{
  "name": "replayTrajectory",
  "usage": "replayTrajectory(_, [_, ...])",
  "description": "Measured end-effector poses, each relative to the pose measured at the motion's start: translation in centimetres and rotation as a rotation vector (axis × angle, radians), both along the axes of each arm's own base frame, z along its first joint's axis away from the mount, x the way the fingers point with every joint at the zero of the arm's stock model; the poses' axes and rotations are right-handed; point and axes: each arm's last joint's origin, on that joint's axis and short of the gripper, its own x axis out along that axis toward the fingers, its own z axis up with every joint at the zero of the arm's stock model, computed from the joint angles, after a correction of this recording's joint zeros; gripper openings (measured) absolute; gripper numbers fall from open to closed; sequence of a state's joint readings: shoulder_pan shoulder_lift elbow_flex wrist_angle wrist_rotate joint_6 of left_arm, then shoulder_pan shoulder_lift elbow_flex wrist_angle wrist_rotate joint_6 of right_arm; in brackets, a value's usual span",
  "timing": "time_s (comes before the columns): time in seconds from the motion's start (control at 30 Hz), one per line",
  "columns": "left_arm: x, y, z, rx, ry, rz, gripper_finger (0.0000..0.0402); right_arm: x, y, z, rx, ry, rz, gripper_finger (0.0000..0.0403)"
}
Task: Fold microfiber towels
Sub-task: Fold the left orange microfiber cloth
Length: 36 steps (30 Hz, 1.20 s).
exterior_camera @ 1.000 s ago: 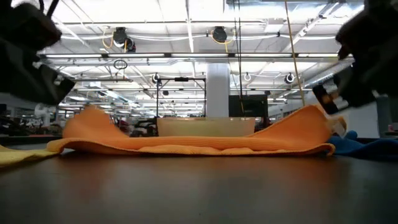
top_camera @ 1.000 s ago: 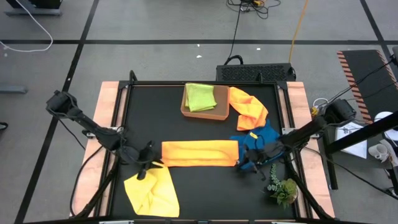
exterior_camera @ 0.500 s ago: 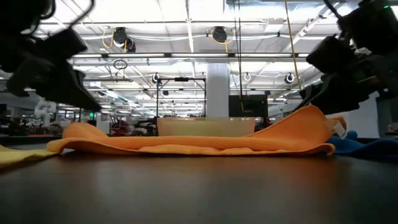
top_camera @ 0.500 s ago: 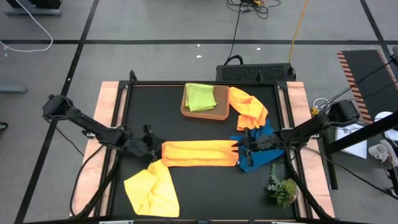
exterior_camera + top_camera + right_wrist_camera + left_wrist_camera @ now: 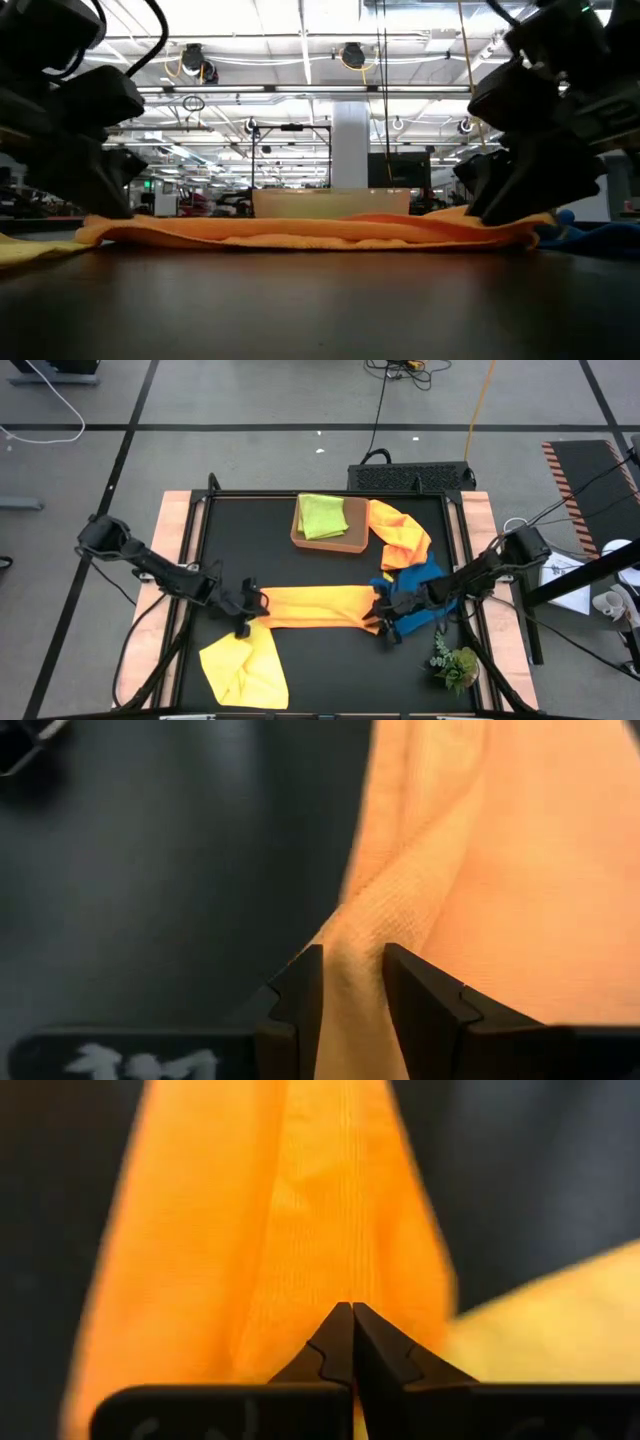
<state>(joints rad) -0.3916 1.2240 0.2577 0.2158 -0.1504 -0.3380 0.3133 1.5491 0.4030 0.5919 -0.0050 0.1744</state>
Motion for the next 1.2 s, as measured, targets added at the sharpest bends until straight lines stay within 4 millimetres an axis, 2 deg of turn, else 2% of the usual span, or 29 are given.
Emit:
replayTrajectory(0.17, [-0.7, -1.5, 0.0, -0.059, 0.017, -0.052, 0.0015, -0.5, 1.4, 0.0, 0.043, 0.016, 0.032, 0.0098])
replayTrajectory(0.37, [-1.2, -3.0, 0.2, -0.119, 0.008, -0.106, 0.0003, -1.1, 2.7, 0.0, 0.091, 0.040, 0.050, 0.0098])
replayTrajectory(0.6, [-0.7, -3.3, 1.9, -0.098, -0.178, -0.170, 0.0018, -0.9, 2.6, 0.9, 0.096, -0.021, 0.059, 0.0098])
replayTrajectory(0.7, [-0.6, -2.8, 3.0, -0.058, -0.262, -0.145, 0.0019, -0.8, 2.1, 2.3, 0.079, -0.099, 0.044, 0.0098])
replayTrajectory(0.9, [-0.4, -0.6, 3.8, -0.002, -0.289, 0.063, 0.0025, -0.6, -0.1, 4.8, 0.034, -0.219, -0.056, 0.0102])
replayTrajectory(1.03, [0.1, 0.9, 3.5, -0.017, -0.253, 0.119, 0.0060, -0.6, -2.0, 4.8, 0.066, -0.152, -0.133, 0.0119])
replayTrajectory(1.2, [0.9, 2.3, 3.8, -0.050, -0.283, 0.118, 0.0125, -1.2, -4.3, 3.5, 0.087, 0.031, -0.272, 0.0152])
